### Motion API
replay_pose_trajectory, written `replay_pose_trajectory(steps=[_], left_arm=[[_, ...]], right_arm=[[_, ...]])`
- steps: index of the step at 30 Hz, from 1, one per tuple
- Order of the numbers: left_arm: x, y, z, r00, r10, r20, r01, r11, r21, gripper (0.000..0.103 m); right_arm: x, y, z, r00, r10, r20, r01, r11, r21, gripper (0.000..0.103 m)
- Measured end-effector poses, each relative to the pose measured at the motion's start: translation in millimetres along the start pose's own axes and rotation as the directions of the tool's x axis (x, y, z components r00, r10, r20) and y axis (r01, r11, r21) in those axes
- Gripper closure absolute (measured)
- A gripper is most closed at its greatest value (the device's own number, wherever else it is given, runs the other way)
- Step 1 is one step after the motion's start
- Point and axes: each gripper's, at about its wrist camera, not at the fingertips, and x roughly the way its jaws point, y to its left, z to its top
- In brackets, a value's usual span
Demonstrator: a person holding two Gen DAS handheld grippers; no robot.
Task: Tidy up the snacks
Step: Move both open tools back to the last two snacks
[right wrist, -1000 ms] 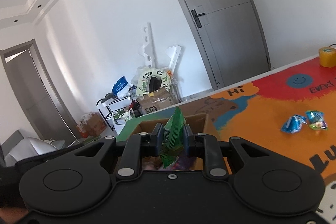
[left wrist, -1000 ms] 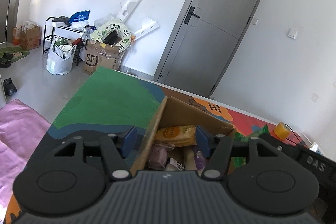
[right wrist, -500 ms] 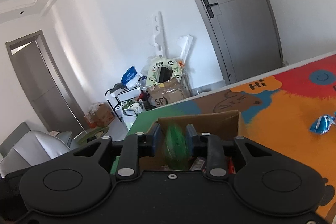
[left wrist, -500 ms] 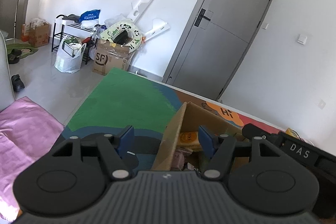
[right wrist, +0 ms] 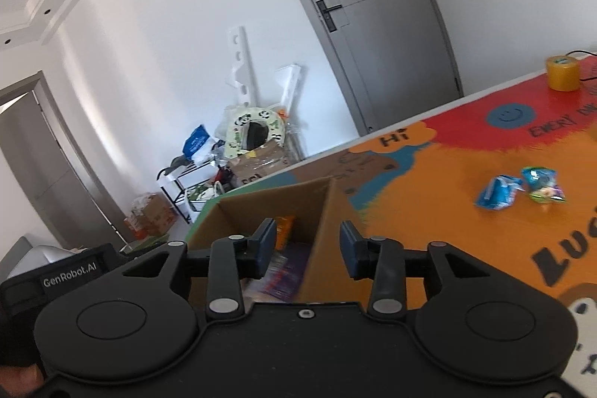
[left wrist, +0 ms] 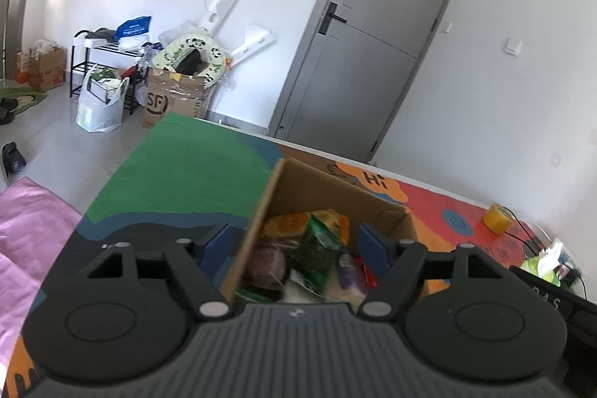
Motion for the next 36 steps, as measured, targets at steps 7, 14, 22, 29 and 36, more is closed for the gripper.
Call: replay_pose_trajectory(steps=[7, 14, 22, 29, 36], left_arm=[[2, -22, -10, 1.0, -0.01, -0.029, 0.011, 0.999, 0.035, 0.023], [5, -44, -25, 0.996, -0.022, -0.086, 0.028, 0.997, 0.067, 0.019], [9, -69, -35, 0.992, -0.031, -0.125, 0.043, 0.995, 0.094, 0.019], [14, -93, -39, 0.99, -0.05, -0.133, 0.066, 0.99, 0.125, 0.018], [24, -120, -42, 0.989, -0.065, -0.136, 0.086, 0.985, 0.152, 0.018]], right_arm=[[-17, -23, -2, 1.0, -0.021, 0.0, 0.021, 0.999, 0.027, 0.046], [-33, -44, -2, 0.999, -0.034, -0.006, 0.035, 0.999, 0.032, 0.032], [-48, -69, -2, 0.997, -0.079, 0.006, 0.079, 0.995, 0.054, 0.014], [-57, -90, -1, 0.991, -0.132, 0.015, 0.131, 0.989, 0.075, 0.008], [-68, -113, 2, 0.983, -0.18, 0.031, 0.176, 0.979, 0.099, 0.005]])
